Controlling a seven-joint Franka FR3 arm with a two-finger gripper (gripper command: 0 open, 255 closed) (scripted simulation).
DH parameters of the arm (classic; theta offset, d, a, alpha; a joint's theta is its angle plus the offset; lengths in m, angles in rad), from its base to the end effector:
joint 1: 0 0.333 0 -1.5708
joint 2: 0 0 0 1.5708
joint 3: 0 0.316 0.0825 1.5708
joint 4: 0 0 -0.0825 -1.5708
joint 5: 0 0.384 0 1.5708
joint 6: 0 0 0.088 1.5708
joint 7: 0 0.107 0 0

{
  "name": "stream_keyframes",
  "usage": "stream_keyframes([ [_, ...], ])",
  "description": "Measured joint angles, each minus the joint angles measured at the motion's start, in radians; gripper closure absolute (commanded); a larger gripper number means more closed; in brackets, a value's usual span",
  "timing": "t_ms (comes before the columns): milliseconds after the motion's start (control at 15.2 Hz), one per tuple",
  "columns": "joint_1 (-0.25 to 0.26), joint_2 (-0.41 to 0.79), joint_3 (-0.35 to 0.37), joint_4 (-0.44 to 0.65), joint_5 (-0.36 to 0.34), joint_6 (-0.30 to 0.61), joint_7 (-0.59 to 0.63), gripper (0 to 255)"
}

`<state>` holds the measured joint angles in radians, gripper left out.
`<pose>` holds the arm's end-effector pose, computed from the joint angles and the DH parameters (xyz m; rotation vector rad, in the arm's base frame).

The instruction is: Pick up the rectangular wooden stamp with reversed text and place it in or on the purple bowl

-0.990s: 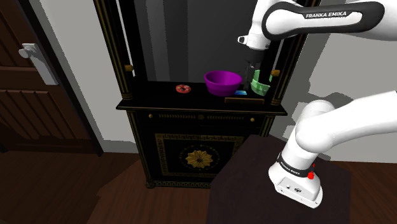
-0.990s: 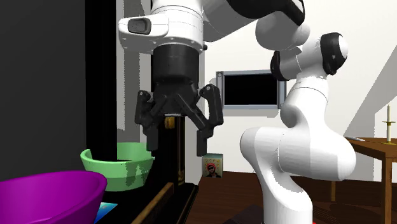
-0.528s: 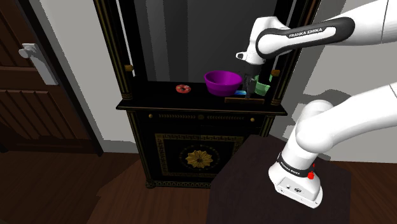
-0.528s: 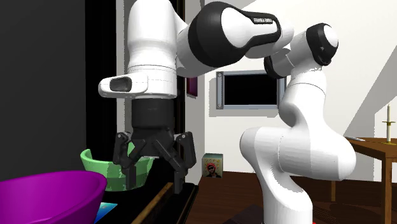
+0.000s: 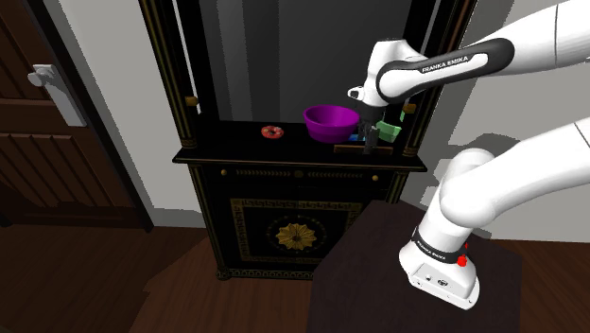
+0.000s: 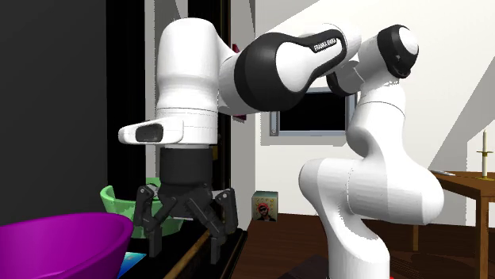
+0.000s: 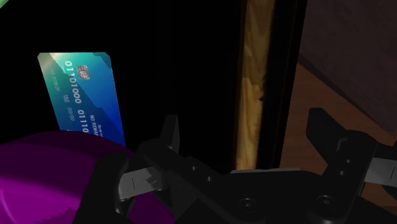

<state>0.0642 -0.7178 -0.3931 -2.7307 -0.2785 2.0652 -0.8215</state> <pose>0.3167 -0.1145 0.4156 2.9379 1.0898 0.0465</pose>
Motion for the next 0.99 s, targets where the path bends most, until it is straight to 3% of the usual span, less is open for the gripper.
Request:
stream_keyframes([
  [462, 0.027, 0.010, -0.028, -0.012, -0.012, 0.023, 0.018, 0],
  [528, 0.030, 0.013, -0.031, -0.011, -0.006, 0.026, 0.019, 255],
  [990, 0.034, 0.013, -0.032, -0.008, 0.016, 0.022, 0.015, 255],
])
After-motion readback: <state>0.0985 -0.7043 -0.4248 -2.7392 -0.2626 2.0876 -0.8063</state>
